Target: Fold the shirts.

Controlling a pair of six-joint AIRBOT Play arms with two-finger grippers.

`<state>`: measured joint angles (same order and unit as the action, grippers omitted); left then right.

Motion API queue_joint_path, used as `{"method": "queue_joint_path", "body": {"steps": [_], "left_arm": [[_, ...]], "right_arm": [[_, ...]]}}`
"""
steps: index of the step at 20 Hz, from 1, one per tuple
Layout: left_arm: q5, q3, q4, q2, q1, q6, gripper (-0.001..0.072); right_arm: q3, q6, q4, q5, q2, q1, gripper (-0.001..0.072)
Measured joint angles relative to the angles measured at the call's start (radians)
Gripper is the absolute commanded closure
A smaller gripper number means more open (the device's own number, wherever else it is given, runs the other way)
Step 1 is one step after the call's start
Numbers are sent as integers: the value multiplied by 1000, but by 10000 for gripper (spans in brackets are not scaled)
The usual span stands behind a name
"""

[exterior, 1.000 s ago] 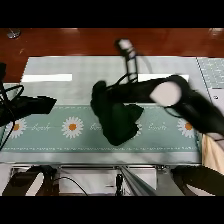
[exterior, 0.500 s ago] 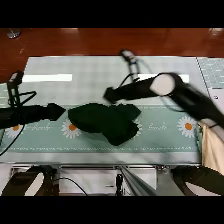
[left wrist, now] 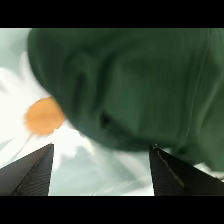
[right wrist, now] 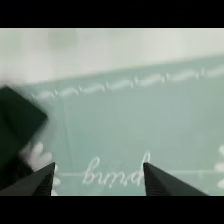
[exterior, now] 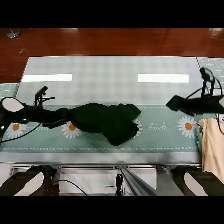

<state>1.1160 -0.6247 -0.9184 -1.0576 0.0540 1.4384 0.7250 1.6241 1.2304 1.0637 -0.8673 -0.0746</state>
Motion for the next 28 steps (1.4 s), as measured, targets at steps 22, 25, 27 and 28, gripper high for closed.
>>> {"method": "queue_joint_path", "body": {"steps": [22, 25, 27, 28], "left_arm": [[-178, -29, 396, -224, -73, -298, 686], [-179, -29, 399, -224, -73, -299, 686], [-179, -29, 400, -224, -73, -299, 685], [-177, -29, 403, -224, -73, -299, 686]], "right_arm": [[-229, -256, -552, -162, -292, 273, 100], [-231, -315, -631, -173, -331, 277, 405], [-230, -351, -684, -168, -351, 277, 685], [-230, -374, -705, -165, -357, 280, 685]]}}
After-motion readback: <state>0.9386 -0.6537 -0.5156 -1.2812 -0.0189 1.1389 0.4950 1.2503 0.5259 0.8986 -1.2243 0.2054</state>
